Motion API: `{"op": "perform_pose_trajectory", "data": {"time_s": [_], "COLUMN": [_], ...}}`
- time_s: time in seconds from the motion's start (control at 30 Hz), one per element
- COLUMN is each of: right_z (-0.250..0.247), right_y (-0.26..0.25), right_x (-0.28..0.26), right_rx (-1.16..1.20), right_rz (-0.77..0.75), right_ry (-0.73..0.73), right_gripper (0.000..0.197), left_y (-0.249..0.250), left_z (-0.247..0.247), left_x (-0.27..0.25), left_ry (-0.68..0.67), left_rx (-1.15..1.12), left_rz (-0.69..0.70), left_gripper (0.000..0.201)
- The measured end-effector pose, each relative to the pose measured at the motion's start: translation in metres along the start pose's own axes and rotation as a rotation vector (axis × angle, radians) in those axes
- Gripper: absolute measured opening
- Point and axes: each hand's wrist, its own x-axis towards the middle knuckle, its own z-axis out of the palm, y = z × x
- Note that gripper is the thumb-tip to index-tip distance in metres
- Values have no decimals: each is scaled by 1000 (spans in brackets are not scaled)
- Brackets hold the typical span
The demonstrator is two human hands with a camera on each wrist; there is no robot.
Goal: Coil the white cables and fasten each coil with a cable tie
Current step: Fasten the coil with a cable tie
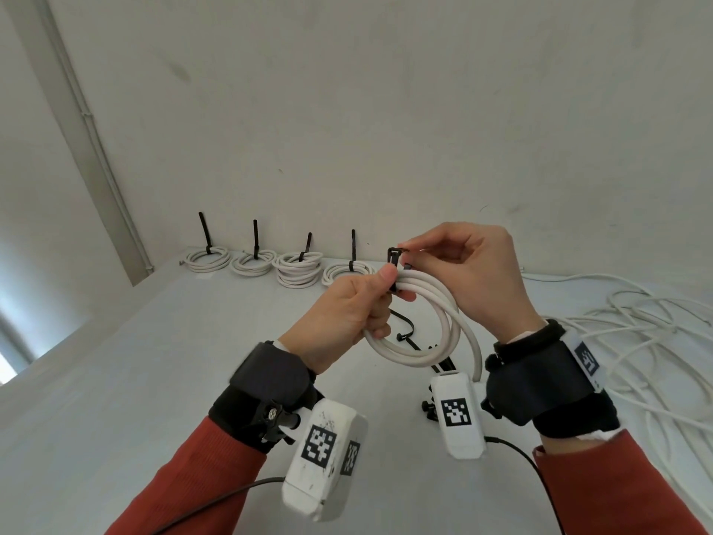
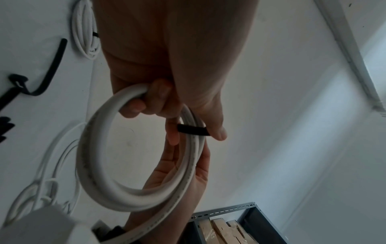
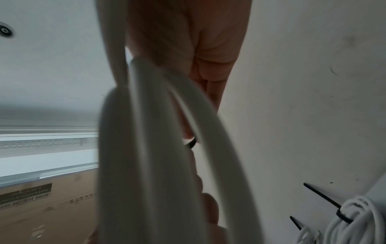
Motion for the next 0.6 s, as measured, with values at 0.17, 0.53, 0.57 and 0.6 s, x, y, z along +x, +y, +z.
{"op": "perform_pose_trajectory", "data": {"time_s": [0.17, 0.53, 0.57, 0.6], "right_z": [0, 2, 1, 1], "right_y": [-1, 4, 4, 3], "right_x": [-1, -1, 0, 0], "right_rx": [-9, -206, -221, -234], "right_rz": [-46, -426, -450, -468], "right_ry": [-8, 16, 19, 21], "right_gripper": [10, 9, 8, 8], "left_y": [2, 14, 14, 13], "left_z": [1, -4, -4, -4], "left_x": [-1, -5, -5, -4], "left_ry": [4, -54, -53, -52], "left_rx": [6, -76, -66, -57], "left_rz": [-21, -119, -121, -122], "left_gripper": [42, 34, 34, 34]}}
